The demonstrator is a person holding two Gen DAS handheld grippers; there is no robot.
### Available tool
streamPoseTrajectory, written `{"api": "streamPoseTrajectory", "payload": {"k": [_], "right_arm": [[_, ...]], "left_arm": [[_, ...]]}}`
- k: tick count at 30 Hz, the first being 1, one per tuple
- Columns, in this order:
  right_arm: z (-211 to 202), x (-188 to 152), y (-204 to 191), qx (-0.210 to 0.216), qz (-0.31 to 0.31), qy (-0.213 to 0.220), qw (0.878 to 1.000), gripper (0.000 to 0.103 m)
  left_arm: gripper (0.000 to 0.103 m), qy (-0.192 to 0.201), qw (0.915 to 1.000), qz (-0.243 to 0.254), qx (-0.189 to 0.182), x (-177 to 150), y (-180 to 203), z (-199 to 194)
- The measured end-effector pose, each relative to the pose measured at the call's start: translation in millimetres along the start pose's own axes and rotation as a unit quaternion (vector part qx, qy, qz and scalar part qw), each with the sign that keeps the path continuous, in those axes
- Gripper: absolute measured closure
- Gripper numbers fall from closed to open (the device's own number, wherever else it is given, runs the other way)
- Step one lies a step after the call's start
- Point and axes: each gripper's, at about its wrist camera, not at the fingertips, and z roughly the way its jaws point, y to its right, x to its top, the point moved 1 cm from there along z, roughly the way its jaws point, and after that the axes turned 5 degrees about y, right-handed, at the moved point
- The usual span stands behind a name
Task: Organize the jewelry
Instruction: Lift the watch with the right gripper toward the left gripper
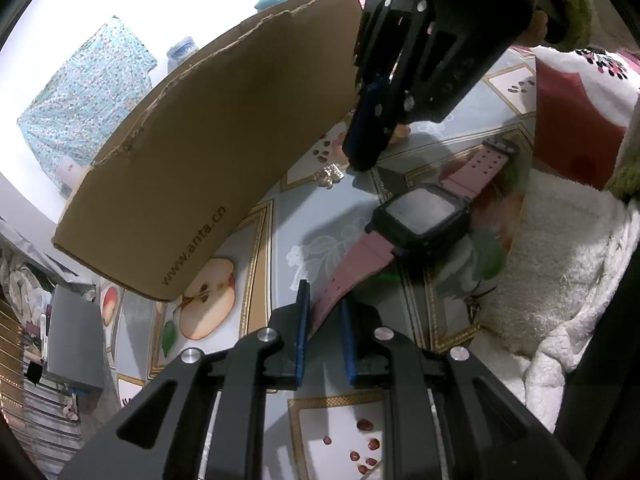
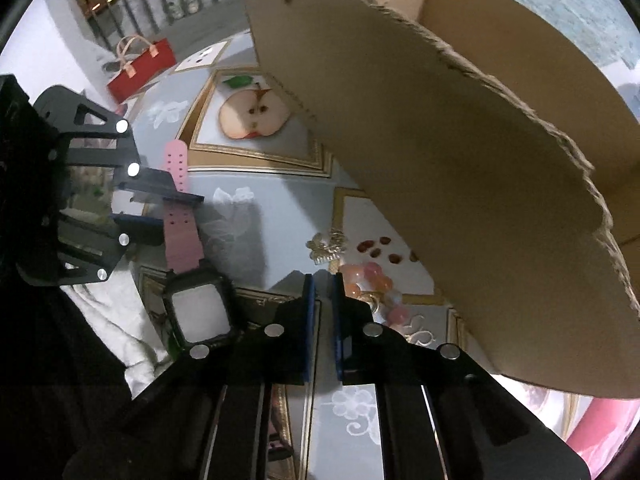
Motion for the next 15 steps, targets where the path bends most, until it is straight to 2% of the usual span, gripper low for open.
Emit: {"api": "streamPoseTrajectory", "payload": {"k": [6, 9, 12, 15], "right_arm": [[-4, -5, -10, 0.033, 0.000, 0.009, 0.999, 0.096], [4, -8, -13, 0.015, -0.010, 0.005, 1.000, 0.096], [3, -7, -5, -0.019, 0.015, 0.012, 1.000, 0.095], [-13, -14, -2, -0.014, 0.047, 0.040, 0.998, 0.091]], "left_arm": [[0.089, 0.000, 1.0000, 0.000, 0.001, 0, 0, 0], [0.089, 0.000, 1.0000, -0.004, 0.002, 0, 0, 0], [0.089, -0.001, 0.9999, -0.012, 0.000, 0, 0, 0], [0.089, -0.002, 0.9997, -0.025, -0.004, 0, -3, 0]]}}
